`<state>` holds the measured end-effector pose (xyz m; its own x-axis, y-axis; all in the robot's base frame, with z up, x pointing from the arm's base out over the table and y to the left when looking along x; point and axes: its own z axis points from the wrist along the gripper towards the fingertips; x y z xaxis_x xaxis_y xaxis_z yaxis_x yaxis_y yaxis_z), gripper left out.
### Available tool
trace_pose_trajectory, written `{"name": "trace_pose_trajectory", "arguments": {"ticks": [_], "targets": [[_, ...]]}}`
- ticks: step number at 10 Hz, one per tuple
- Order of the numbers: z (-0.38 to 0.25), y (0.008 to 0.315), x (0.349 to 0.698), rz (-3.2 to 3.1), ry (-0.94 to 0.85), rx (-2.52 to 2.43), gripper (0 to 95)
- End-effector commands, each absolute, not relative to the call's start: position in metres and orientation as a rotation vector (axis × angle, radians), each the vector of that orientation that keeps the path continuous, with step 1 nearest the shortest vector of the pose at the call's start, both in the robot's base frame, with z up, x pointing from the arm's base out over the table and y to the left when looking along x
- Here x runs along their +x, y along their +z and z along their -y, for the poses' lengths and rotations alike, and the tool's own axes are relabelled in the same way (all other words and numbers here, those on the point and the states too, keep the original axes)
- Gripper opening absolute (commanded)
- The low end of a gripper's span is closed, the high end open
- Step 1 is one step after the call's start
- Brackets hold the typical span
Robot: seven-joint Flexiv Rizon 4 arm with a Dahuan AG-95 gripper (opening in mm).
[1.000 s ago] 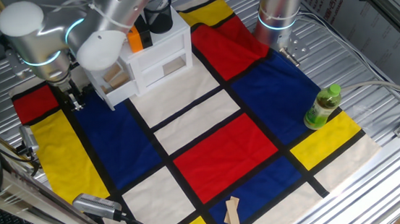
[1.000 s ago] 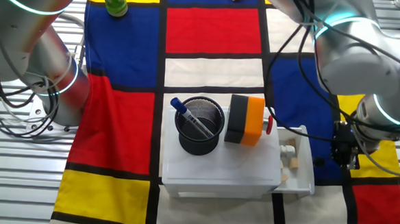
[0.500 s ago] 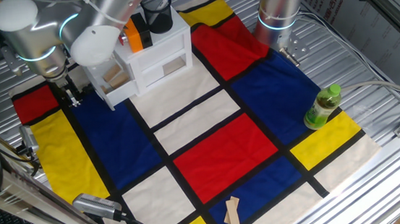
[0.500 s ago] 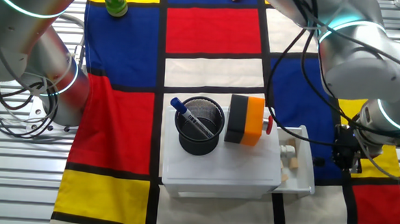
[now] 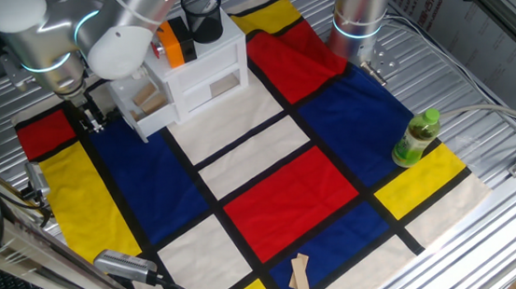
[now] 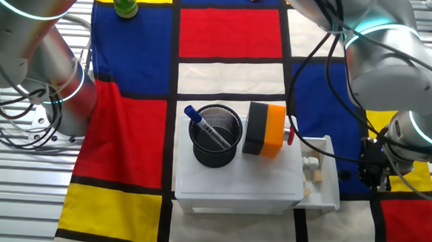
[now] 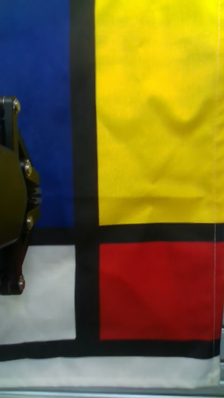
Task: Use the gripper to push and close the drawer
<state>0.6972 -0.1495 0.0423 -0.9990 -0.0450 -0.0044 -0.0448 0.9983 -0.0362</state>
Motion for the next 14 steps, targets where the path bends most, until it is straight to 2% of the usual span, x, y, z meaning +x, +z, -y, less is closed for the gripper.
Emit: {"name": "trace_pose_trajectory", "arguments": {"ticks": [1,14], "targets": [[0.1508,0.0415,0.6953,-3.135,-0.056,-0.073,0.0],[0.1533,0.0406,0.6903,-3.133,-0.038,-0.069,0.0]]}}
